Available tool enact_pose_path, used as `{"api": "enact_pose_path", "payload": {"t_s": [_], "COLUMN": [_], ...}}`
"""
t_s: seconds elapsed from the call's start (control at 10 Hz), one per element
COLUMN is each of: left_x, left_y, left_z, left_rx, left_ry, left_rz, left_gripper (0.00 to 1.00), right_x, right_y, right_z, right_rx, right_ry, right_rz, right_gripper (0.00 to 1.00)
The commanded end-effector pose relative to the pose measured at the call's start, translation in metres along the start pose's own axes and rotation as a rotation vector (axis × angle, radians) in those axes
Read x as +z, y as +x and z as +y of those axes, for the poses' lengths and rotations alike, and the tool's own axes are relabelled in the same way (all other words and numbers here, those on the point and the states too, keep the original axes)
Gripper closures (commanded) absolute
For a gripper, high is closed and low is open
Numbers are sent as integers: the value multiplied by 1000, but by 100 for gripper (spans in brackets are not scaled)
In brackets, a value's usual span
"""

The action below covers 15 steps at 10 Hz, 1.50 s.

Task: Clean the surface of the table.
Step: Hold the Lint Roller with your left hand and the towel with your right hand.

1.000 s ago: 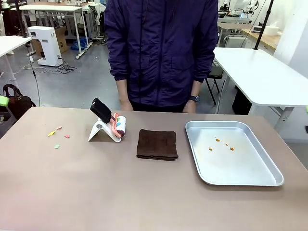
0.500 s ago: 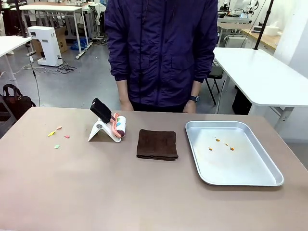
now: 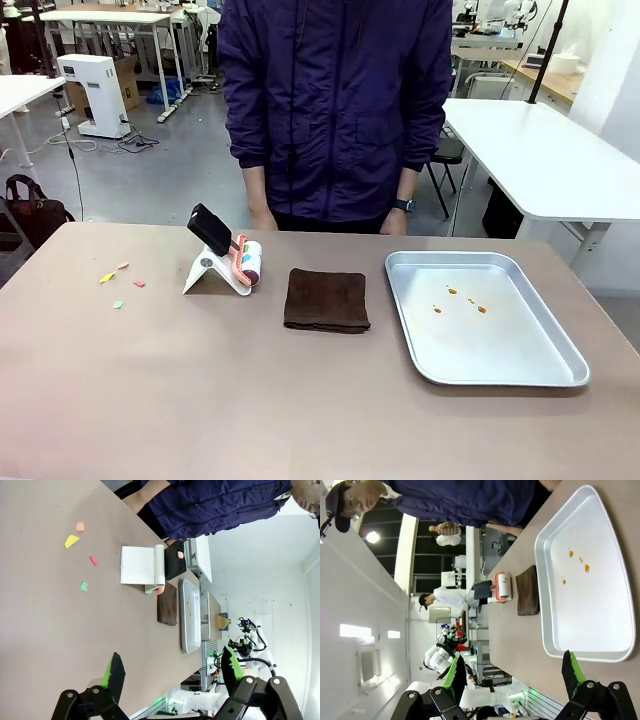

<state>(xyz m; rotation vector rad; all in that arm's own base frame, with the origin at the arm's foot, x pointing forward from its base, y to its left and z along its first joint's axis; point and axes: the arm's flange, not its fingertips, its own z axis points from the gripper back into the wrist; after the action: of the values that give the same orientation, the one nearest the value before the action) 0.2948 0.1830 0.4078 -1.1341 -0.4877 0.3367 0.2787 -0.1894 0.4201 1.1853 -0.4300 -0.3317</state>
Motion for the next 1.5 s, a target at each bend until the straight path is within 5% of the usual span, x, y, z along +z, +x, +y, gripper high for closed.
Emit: {"api": "enact_pose_path", "payload": {"t_s": [0.0, 0.4, 0.7, 1.0, 1.4], "left_x": [1, -7, -50, -124, -206], "left_y": [1, 2, 21, 17, 27], "left_z": [2, -15, -86, -162, -185], "left_rx": [-25, -48, -185, -342, -343], "left_ry": [-12, 21, 119, 249, 444], "left_rz": [5, 24, 142, 282, 364], "left_gripper": [0, 0, 0, 0, 0], "right_x": [2, -7, -56, -156, -310], "right_y": [0, -7, -21, -51, -107], "right_z": [1, 13, 75, 145, 197], "right_rx": [23, 68, 269, 481, 467], "right_ry": [18, -47, -162, -312, -454], "right_rz": [-6, -17, 26, 132, 282], "right_gripper": [0, 0, 0, 0, 0]}}
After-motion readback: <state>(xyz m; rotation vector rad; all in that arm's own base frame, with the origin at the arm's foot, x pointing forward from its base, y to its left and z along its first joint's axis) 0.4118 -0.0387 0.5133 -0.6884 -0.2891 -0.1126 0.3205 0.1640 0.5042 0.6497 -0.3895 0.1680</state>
